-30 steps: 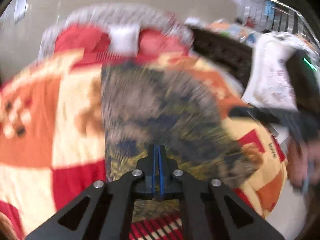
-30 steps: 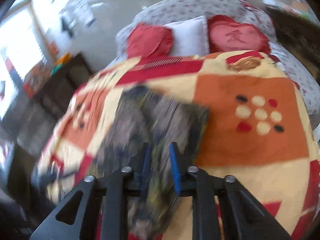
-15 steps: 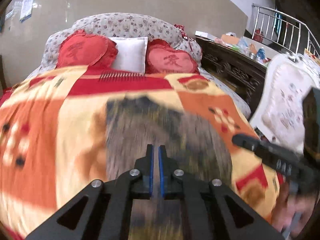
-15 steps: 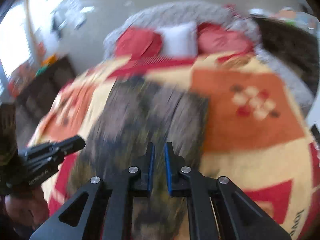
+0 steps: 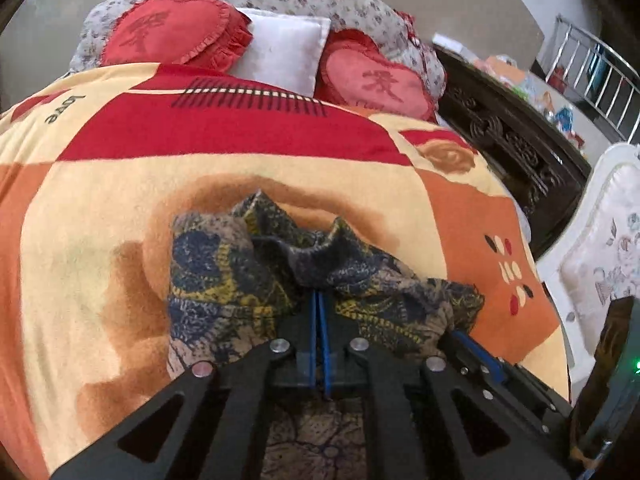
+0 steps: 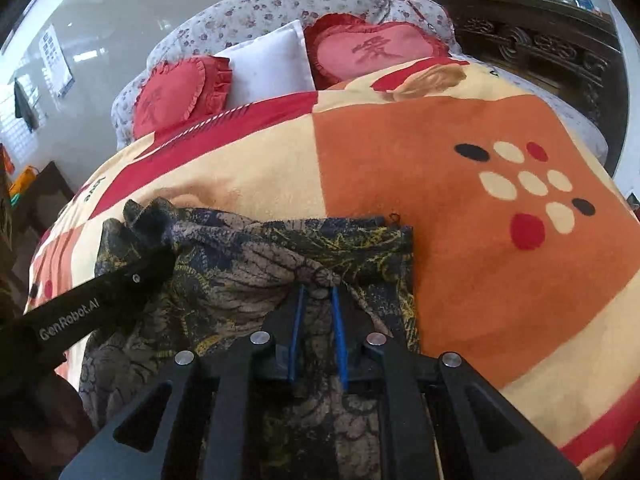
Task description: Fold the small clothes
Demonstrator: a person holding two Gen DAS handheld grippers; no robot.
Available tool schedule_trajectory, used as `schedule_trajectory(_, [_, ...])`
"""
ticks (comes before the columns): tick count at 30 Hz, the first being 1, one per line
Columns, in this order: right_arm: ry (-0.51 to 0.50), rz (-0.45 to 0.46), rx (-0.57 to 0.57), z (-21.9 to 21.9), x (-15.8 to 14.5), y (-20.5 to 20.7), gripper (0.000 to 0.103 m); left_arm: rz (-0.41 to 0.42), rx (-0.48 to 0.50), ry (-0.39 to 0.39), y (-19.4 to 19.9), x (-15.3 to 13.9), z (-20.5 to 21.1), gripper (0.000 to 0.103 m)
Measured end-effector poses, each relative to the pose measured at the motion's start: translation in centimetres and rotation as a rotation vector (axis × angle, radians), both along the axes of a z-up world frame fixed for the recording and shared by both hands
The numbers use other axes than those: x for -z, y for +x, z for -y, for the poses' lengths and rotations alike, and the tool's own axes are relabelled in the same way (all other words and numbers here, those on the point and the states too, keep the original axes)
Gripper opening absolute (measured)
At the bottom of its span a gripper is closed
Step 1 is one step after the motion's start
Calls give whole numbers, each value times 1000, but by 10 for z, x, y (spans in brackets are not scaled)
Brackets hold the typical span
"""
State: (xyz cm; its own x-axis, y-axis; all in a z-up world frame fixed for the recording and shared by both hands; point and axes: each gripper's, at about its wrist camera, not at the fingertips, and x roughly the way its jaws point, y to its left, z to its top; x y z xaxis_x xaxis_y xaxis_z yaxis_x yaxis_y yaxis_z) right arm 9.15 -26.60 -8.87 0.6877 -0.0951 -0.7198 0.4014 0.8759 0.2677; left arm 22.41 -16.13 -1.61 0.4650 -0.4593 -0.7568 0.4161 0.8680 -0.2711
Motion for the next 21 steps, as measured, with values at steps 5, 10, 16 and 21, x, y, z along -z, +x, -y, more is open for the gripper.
schedule_trajectory(5, [66, 35, -21, 10, -3, -1, 34, 61, 35, 0, -14, -39, -54, 46])
schedule_trajectory(10, [140, 115, 3, 21, -44, -50, 36, -53, 68, -83, -39, -9, -111, 64])
schedule_trajectory(16, [66, 199, -88, -30, -53, -130, 40, -310, 193, -350, -61, 39, -104, 64])
schedule_trajectory(21, [19, 209, -112, -51, -44, -173, 40, -421, 86, -529, -43, 54, -117, 51])
